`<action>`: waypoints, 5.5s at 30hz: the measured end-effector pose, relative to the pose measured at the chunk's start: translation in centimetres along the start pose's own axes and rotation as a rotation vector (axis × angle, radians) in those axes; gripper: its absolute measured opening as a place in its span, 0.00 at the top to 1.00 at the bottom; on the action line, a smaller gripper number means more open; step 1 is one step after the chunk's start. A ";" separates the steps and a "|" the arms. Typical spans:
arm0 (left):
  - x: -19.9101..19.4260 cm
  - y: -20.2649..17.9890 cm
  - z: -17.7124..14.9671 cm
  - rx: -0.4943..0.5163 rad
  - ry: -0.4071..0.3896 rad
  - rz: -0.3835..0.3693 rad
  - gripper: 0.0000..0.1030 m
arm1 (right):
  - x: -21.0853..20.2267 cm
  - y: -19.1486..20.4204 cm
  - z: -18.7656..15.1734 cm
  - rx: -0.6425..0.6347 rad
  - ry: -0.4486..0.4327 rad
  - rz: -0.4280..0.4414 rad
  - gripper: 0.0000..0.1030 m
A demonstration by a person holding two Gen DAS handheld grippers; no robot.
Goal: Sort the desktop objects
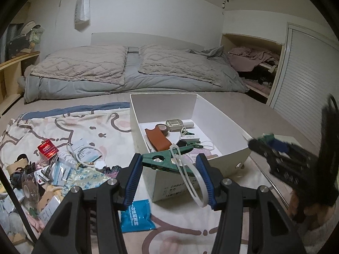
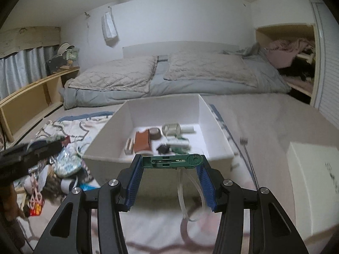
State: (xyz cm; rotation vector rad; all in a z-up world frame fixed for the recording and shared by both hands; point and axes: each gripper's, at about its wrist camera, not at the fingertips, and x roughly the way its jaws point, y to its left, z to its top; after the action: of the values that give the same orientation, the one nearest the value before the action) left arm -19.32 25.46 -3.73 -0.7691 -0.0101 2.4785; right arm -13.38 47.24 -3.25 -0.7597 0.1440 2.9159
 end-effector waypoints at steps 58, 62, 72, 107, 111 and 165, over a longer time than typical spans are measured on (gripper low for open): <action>5.7 0.4 4.3 -0.038 0.059 -0.029 0.50 | 11.2 -1.1 4.9 -0.021 0.262 -0.015 0.21; 6.2 0.7 5.3 -0.042 0.067 -0.029 0.50 | 10.0 -1.0 4.7 -0.036 0.243 -0.003 0.21; 8.6 1.0 7.0 -0.055 0.131 -0.033 0.50 | 7.0 -0.9 3.7 -0.031 0.199 0.016 0.21; 14.6 0.0 5.6 -0.036 0.336 0.103 0.36 | 4.7 -0.5 2.6 -0.022 0.178 0.033 0.19; 14.0 -0.5 5.6 -0.037 0.309 0.102 0.22 | 4.7 -0.4 2.5 -0.023 0.178 0.034 0.19; -0.8 -1.9 6.5 0.096 0.061 0.059 0.00 | -3.9 1.5 4.4 -0.014 0.022 -0.069 0.00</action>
State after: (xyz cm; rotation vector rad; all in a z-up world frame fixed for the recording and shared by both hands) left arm -21.25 27.65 2.42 -0.8144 0.1548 2.4895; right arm -12.35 45.93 2.59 -0.7829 0.0970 2.8470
